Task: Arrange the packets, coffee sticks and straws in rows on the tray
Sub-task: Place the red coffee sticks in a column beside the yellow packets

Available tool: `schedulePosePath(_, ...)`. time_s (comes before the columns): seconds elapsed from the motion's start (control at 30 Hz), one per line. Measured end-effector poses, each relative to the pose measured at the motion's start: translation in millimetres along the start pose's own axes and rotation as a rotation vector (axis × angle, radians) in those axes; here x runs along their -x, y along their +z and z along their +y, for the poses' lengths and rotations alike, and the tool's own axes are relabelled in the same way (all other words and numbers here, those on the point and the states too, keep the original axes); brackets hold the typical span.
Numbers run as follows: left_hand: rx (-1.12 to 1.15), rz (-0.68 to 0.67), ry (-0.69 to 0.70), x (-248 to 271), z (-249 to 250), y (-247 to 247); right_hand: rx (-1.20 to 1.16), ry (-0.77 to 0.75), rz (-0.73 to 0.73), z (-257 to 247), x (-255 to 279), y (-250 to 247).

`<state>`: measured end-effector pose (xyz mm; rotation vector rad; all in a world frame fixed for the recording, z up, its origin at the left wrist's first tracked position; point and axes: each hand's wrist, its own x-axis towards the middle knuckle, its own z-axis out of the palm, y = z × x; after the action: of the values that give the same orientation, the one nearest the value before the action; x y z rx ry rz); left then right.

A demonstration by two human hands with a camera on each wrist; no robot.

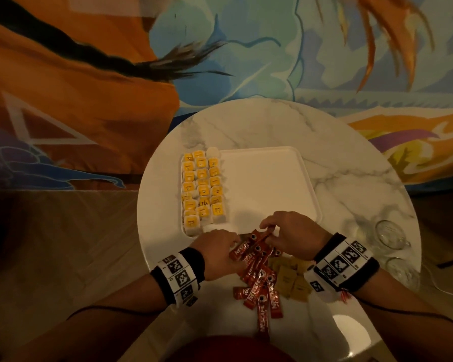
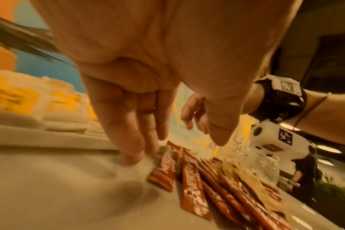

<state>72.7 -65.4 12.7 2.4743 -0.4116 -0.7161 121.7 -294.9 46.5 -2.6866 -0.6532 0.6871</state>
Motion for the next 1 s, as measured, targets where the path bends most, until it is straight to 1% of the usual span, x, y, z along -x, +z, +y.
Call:
schedulePosePath(0.07,-0.06,-0.022,0.017,-5.0,11.5,12.2,-0.009,0.004,-0.02,11.2,7.1,2.0)
schedulePosePath(0.17,-0.263,0.012,-0.076,-12.8,22.1,29.6,0.01,-0.011,-0.065,21.4,18.5,7.0)
schedulePosePath(0.27,-0.327,0.028,-0.139,-18.1,35.3,42.5,0.072,-0.017,-0.144,24.6,28.4,16.7)
schedulePosePath(0.33,-0.321,0.035,-0.158,-20.1,43.4,49.0,0.105,-0.005,-0.183,24.7,31.4,24.5)
schedulePosePath(0.43,-0.262,0.037,-0.187,-23.5,51.0,57.8,0.124,-0.012,-0.195,28.4,35.4,34.3)
schedulePosePath(0.5,-0.219,0.039,-0.192,-26.0,52.9,59.0,0.13,-0.032,-0.186,32.3,36.6,36.9)
schedulePosePath(0.6,-0.192,0.074,-0.196,-31.9,53.3,60.1,0.15,-0.067,-0.154,35.4,36.4,37.6)
schedulePosePath(0.73,-0.14,0.069,-0.215,-38.4,55.4,62.9,0.146,-0.09,-0.117,39.5,34.8,38.5)
schedulePosePath(0.8,-0.114,0.067,-0.202,-41.2,53.3,62.2,0.142,-0.096,-0.092,42.2,34.3,36.9)
schedulePosePath(1.0,0.015,0.042,-0.178,-45.7,41.8,52.8,0.09,-0.095,-0.104,48.4,35.3,36.9)
